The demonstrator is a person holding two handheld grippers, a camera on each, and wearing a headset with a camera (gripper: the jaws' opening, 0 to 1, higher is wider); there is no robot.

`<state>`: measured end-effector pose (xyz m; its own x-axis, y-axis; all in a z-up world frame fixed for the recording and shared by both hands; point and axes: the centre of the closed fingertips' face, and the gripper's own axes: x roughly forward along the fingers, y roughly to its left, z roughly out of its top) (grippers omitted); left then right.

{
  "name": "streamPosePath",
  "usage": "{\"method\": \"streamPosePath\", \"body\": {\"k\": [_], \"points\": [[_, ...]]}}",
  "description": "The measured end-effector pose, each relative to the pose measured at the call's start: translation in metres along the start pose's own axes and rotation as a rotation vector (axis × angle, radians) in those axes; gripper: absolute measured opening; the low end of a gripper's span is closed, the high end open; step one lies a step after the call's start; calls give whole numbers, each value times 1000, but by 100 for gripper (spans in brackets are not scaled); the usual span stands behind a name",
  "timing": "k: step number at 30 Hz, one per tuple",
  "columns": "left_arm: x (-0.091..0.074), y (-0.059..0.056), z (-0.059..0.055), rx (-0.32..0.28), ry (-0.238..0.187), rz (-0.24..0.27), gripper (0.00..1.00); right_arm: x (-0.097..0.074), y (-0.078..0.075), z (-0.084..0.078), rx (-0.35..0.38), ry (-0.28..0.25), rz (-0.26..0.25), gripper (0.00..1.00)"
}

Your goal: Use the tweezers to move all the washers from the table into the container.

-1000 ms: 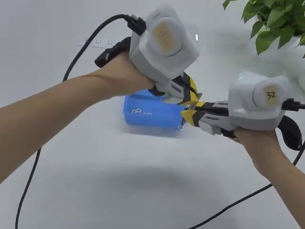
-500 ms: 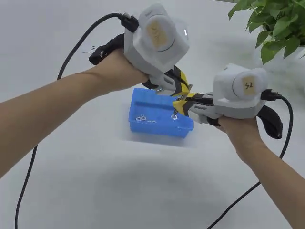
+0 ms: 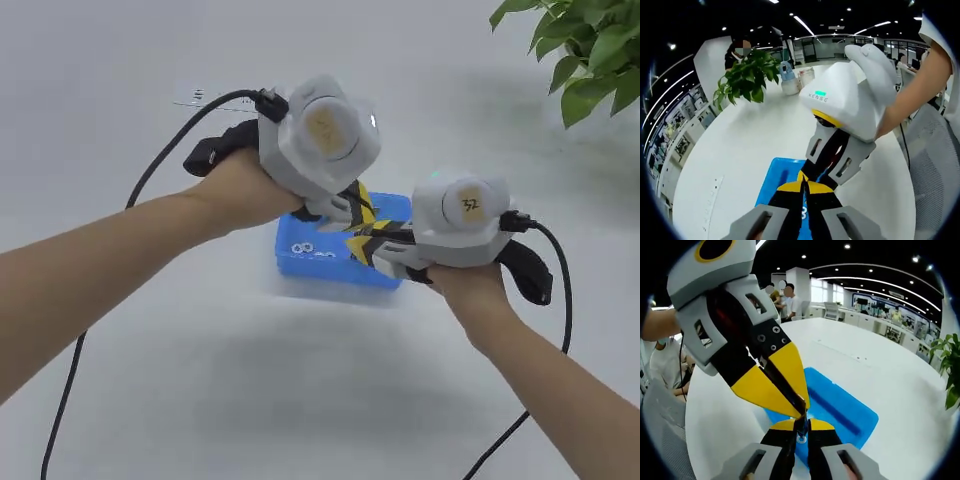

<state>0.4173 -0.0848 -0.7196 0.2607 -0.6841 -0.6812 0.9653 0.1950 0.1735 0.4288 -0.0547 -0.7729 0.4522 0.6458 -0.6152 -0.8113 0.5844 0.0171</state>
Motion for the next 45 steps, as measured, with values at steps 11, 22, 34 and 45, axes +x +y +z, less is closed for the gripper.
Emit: {"method": "streamPosePath", "body": {"k": [11,22,34,45], "points": [[-15,-4,0,38,-5,18,0,-8,6,7,-75,13,-7,6],[-71,-39,35,21,-154,62,0,-51,39,23,-200,-16,-20,8],[-88,-89,4,43,-123,27,0,-73,80,-3,-257,39,-22,9],[-48,-120,-42,-8,-62,-74,0,-62,93,-64,-174,166,-10,10]]}}
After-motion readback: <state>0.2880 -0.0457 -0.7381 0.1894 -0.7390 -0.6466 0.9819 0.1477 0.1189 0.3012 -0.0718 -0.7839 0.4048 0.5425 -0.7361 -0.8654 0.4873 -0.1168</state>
